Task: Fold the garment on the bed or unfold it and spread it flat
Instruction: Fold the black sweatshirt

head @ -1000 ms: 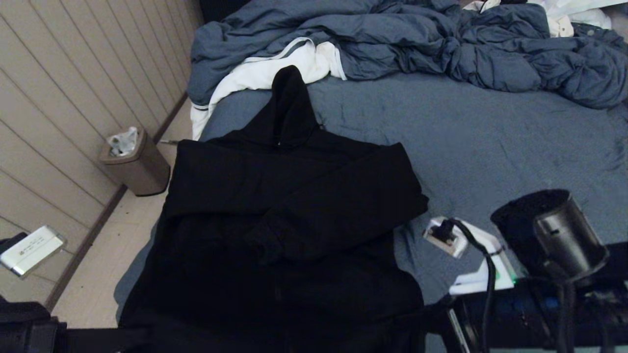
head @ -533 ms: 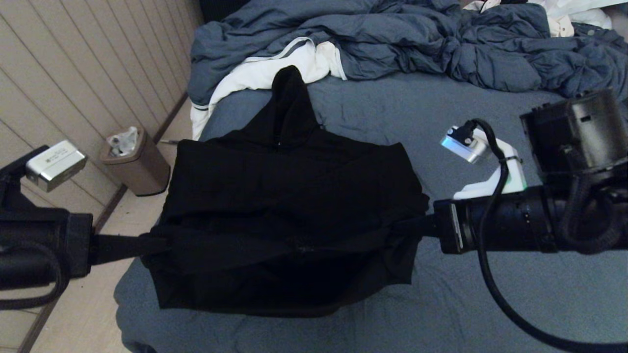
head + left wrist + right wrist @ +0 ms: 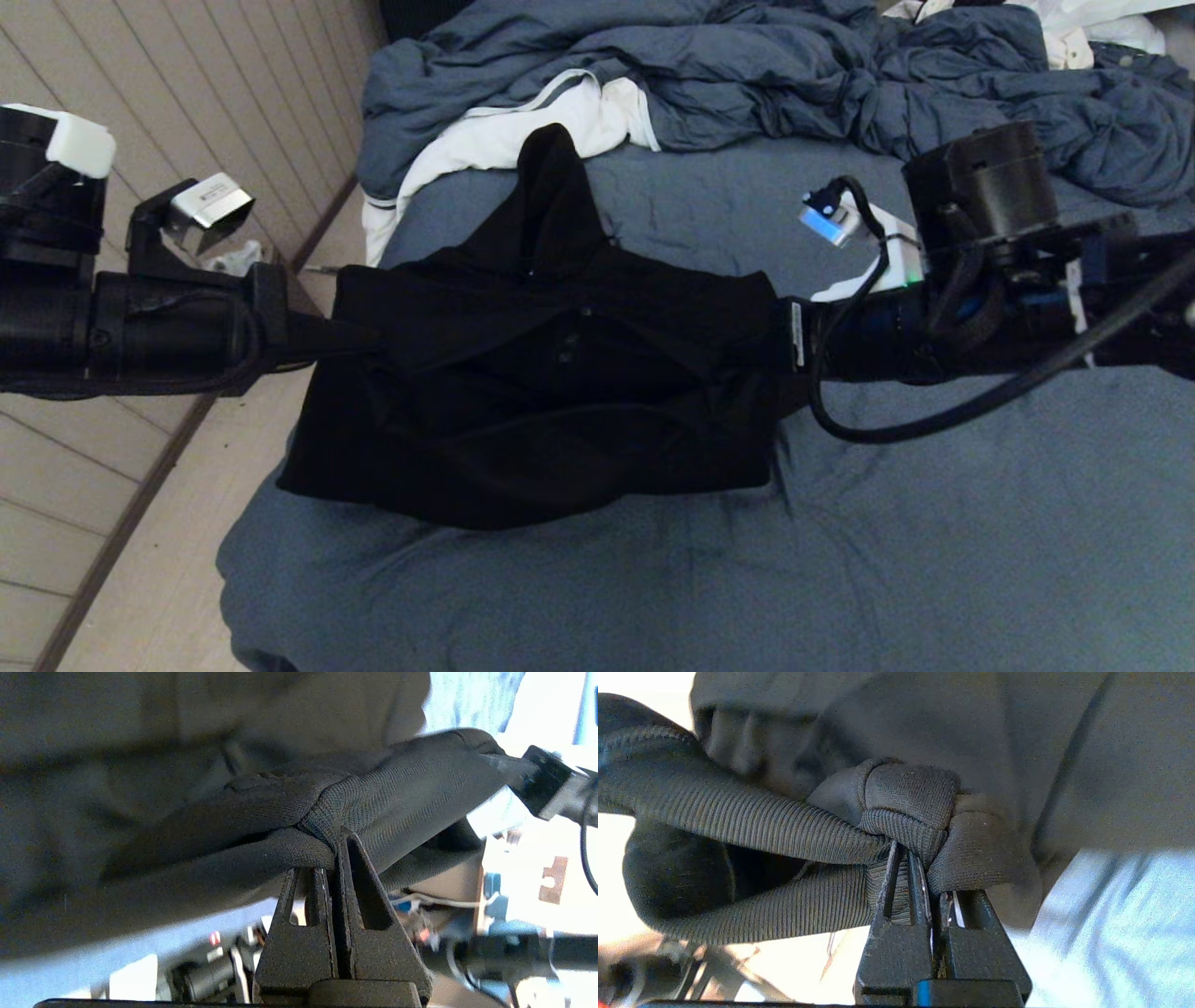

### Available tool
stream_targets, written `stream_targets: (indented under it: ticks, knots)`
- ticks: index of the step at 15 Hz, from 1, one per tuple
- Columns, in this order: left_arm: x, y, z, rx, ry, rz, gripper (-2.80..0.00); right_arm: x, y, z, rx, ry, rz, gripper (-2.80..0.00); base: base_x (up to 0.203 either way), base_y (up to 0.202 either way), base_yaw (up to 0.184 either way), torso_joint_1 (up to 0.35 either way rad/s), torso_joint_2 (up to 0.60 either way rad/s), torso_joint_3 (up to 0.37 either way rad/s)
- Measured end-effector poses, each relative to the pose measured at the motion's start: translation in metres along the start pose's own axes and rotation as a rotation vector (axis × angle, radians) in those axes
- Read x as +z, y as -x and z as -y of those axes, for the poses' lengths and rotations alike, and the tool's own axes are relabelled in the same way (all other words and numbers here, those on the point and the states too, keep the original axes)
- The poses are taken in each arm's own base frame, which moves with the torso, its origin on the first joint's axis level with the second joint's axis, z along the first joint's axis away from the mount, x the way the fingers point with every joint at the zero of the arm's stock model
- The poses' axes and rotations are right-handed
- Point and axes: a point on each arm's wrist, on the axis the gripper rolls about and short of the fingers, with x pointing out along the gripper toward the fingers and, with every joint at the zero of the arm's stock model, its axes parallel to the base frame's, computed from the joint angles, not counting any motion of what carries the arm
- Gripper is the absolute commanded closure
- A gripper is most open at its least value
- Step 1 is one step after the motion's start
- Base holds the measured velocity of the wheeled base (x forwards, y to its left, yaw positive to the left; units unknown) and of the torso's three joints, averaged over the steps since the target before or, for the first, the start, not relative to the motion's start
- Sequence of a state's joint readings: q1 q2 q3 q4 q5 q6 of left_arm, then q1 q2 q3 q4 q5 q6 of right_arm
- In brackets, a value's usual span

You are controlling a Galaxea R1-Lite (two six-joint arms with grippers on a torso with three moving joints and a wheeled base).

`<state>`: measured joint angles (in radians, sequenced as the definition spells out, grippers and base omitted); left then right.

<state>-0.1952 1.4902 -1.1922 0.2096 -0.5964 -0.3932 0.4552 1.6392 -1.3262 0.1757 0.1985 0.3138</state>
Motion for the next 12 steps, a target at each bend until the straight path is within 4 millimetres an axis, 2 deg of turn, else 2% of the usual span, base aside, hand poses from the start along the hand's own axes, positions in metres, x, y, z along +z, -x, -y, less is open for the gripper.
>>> stream_targets:
  ticks: [2,6,12]
  knots:
    - [0.018,-0.016,-0.012,0.005,0.001,0.035,0.00,0.015,-0.014,0.004,-0.018,-0.005,0.030,0.00,0.000,0.000,0.000,0.000,0.00,0.000]
    - [0.062,-0.035,-0.034,0.021,0.008,0.112,0.00,0.043,-0.041,0.007,-0.072,-0.020,0.107,0.00,0.000,0.000,0.000,0.000,0.00,0.000]
    - [0.113,-0.061,-0.059,0.020,0.027,0.206,0.00,0.062,-0.082,0.013,-0.112,-0.035,0.161,0.00,0.000,0.000,0.000,0.000,0.00,0.000]
